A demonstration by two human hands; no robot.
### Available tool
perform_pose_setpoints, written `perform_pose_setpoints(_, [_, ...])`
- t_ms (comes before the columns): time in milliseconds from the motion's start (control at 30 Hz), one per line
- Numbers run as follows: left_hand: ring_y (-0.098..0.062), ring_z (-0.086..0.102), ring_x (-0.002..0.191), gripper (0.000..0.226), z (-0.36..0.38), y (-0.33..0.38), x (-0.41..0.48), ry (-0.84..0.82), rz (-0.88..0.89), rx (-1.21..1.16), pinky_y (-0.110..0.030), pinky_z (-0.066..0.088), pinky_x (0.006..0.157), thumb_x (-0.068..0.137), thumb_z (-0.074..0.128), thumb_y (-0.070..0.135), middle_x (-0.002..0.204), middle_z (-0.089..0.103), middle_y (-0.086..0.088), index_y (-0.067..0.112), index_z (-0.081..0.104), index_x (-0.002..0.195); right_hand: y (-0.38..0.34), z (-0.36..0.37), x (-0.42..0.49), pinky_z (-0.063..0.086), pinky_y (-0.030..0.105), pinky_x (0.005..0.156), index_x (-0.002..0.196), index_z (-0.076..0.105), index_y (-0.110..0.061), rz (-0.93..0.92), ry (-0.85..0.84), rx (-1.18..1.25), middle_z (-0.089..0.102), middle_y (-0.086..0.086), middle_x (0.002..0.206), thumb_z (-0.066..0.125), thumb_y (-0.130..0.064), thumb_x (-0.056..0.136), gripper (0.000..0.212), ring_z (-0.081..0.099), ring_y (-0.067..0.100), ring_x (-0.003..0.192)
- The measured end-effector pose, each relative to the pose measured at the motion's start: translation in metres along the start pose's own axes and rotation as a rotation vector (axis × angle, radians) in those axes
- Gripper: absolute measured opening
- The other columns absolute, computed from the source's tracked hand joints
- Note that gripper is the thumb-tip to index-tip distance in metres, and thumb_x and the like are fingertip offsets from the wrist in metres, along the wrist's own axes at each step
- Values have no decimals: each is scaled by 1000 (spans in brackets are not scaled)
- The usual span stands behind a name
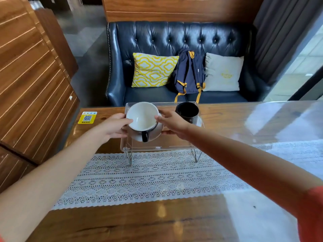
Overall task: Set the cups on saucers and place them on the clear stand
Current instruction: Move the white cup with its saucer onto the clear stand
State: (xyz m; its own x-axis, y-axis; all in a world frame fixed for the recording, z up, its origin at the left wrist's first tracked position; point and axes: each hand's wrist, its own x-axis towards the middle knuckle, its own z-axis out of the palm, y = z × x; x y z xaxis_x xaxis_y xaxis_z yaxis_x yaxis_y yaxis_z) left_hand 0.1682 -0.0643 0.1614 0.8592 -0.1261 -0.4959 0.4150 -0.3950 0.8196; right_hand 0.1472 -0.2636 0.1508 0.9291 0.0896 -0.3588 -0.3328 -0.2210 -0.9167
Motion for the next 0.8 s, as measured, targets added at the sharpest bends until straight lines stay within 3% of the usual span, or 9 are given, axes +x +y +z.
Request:
perform_pose_setpoints(100, [-26,61,99,48,4,-5,9,-17,-33,34,-37,52,86,91,56,23,134,54,-15,15,42,136,9,5,14,47,35,82,137,47,-31,40,41,68,54,0,124,49,-29,95,42,50,17,107])
perform_pose_setpoints(233, [-22,60,90,51,7,-11,17,-41,-51,20,-37,50,86,89,57,26,136,51,-15,16,40,136,18,5,24,47,31,77,135,49,-33,59,43,79,54,0,119,46,-30,95,40,49,17,104])
perform_pose_setpoints(367, [-28,57,112,50,10,-16,25,1,-52,-39,-39,46,93,87,59,31,135,53,-11,18,42,133,26,9,32,47,25,70,134,50,-34,78,30,85,57,-2,116,46,-32,95,38,53,18,100])
perform_pose_setpoints(533, [-28,47,125,58,20,-20,28,31,-55,-86,-43,38,106,87,57,36,142,45,-10,17,34,137,35,12,35,48,24,63,133,50,-32,73,48,82,57,0,116,45,-32,96,38,55,18,97])
perform_pose_setpoints(633, [-29,37,134,62,22,-22,27,61,-47,-110,-47,29,112,88,51,45,149,35,-10,20,27,140,34,12,37,55,31,69,141,43,-26,74,60,61,54,5,132,47,-32,95,46,56,24,112])
perform_pose_setpoints(700, [-24,36,132,60,23,-26,25,82,10,-53,-44,29,111,89,47,47,148,35,-7,22,25,139,33,7,36,55,43,86,146,33,-20,73,87,-15,45,7,145,47,-34,95,55,50,29,126])
perform_pose_setpoints(800, [-15,45,116,54,19,-40,15,265,224,-9,-29,35,93,90,53,33,141,45,-7,16,33,137,38,-4,26,56,44,82,148,28,-15,35,94,-180,43,9,144,50,-29,93,60,51,31,126])
